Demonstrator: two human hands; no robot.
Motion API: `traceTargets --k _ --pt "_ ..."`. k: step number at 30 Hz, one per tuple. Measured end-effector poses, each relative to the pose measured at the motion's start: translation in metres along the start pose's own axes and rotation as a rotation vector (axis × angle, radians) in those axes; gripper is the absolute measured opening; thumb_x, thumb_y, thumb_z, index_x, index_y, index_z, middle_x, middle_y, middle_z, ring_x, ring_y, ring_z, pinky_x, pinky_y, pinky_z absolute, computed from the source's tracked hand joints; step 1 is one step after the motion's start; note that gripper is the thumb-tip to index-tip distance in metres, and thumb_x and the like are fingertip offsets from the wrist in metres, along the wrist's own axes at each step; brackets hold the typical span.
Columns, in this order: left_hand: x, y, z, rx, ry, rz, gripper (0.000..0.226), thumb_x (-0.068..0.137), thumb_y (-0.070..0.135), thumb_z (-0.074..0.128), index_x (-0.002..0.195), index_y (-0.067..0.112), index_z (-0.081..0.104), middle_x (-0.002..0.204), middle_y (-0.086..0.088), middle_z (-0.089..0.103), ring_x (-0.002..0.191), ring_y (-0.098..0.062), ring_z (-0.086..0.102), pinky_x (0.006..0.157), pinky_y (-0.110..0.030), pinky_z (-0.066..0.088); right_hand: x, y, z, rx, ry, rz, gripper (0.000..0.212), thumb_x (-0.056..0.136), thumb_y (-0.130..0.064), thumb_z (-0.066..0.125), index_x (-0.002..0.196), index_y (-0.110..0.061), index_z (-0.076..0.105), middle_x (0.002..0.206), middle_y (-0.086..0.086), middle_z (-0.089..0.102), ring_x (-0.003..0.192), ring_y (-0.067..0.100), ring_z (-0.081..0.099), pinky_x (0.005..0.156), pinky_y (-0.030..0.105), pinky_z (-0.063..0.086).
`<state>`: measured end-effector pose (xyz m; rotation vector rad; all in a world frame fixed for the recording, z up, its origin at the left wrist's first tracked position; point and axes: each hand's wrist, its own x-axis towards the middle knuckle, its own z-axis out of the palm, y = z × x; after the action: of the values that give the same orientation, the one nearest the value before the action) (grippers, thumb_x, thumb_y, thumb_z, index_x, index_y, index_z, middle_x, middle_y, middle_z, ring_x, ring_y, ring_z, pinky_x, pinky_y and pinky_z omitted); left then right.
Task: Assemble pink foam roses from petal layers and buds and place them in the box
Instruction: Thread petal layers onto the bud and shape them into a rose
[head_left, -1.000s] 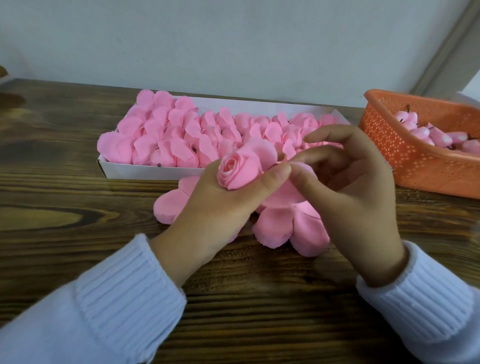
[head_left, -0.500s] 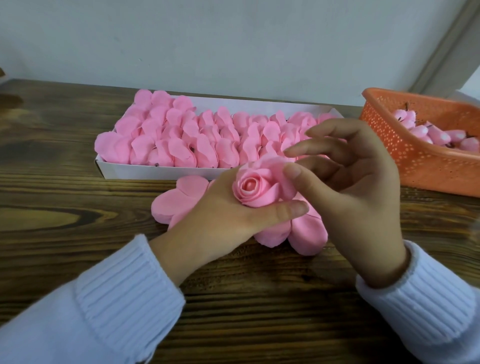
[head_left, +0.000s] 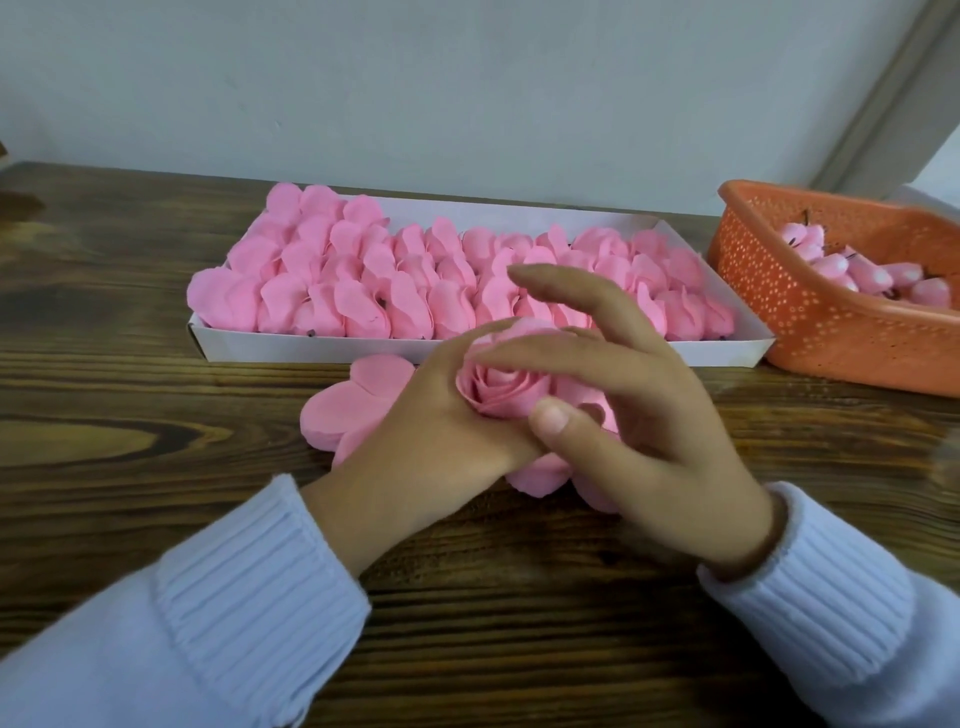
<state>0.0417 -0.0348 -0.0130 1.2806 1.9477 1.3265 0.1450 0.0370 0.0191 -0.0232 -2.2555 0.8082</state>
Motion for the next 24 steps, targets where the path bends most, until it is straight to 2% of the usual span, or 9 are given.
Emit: traceTargets --k 1,3,6,9,12,15,18,21,24 --pt "-0.009 0.008 -0.035 -0.226 -0.158 0.174 0.036 0.079 0.0 0.074 0.088 0.033 0.062 0.075 0.019 0.068 0.072 0.005 0.064 0.064 -0.006 0.05 0.0 -0.001 0.0 0.088 0.008 0.038 0.027 0.089 -0.019 0.052 0.114 -0.015 0.061 0.135 0.005 0.05 0.134 0.025 0.041 0.106 0.044 0.039" --pt "0.001 0.015 -0.045 -0.361 -0.197 0.352 0.028 0.074 0.002 0.073 0.08 0.028 0.063 0.07 0.015 0.064 0.069 0.005 0.062 0.062 -0.009 0.048 0.001 -0.001 0.001 0.218 0.003 0.085 0.025 0.09 -0.019 0.051 0.112 -0.017 0.062 0.129 -0.007 0.055 0.135 0.022 0.041 0.108 0.043 0.037" --pt "0.001 0.015 -0.032 -0.441 -0.203 0.369 0.02 0.071 0.008 0.075 0.078 0.026 0.068 0.073 0.006 0.068 0.072 -0.002 0.066 0.064 -0.014 0.05 0.003 -0.001 0.002 0.544 0.062 0.208 0.024 0.091 -0.019 0.052 0.112 -0.016 0.063 0.126 0.003 0.059 0.131 0.017 0.046 0.104 0.035 0.041" --pt "0.002 0.014 -0.032 -0.526 -0.16 0.335 0.024 0.068 0.009 0.076 0.07 0.029 0.064 0.066 0.012 0.064 0.059 0.002 0.06 0.054 -0.01 0.046 0.005 0.006 0.0 0.833 0.173 0.466 0.033 0.085 -0.001 0.043 0.112 -0.013 0.059 0.117 0.006 0.062 0.117 0.018 0.056 0.096 0.031 0.048" --pt "0.003 0.014 -0.033 -0.655 -0.148 0.312 0.028 0.064 0.012 0.077 0.087 0.02 0.064 0.072 0.01 0.069 0.055 0.003 0.063 0.048 -0.007 0.046 0.005 0.011 0.004 0.742 0.191 0.643 0.031 0.09 0.015 0.033 0.108 0.001 0.054 0.1 0.015 0.062 0.096 0.031 0.058 0.084 0.04 0.047" --pt "0.007 0.008 -0.032 -0.697 -0.146 0.286 0.037 0.064 0.013 0.083 0.096 0.022 0.066 0.087 0.003 0.073 0.08 -0.012 0.071 0.064 -0.02 0.056 0.003 0.006 0.008 0.627 0.129 0.748 0.019 0.097 0.005 0.038 0.104 0.002 0.055 0.074 0.016 0.059 0.063 0.031 0.046 0.053 0.031 0.038" --pt "0.008 0.007 -0.031 -0.722 -0.101 0.249 0.012 0.068 0.031 0.073 0.08 0.027 0.07 0.08 -0.01 0.066 0.075 -0.028 0.064 0.065 -0.039 0.055 0.002 -0.001 0.008 0.679 0.01 0.74 0.025 0.098 -0.005 0.041 0.079 -0.008 0.057 0.06 0.005 0.057 0.041 0.015 0.042 0.038 0.013 0.026" --pt "0.008 0.009 -0.03 -0.735 -0.073 0.226 0.014 0.07 0.036 0.069 0.066 0.023 0.066 0.073 -0.02 0.056 0.075 -0.036 0.056 0.057 -0.06 0.047 0.003 -0.005 0.007 0.693 -0.04 0.723 0.026 0.099 -0.012 0.042 0.076 -0.007 0.053 0.057 -0.002 0.057 0.035 0.003 0.042 0.035 0.009 0.028" --pt "0.009 0.01 -0.032 -0.865 -0.149 0.183 0.021 0.066 0.034 0.079 0.062 0.02 0.064 0.066 -0.015 0.053 0.072 -0.033 0.053 0.048 -0.043 0.047 0.002 -0.006 0.008 0.667 -0.098 0.684 0.018 0.098 -0.004 0.043 0.082 -0.001 0.05 0.047 -0.01 0.049 0.034 -0.001 0.036 0.036 0.007 0.028"
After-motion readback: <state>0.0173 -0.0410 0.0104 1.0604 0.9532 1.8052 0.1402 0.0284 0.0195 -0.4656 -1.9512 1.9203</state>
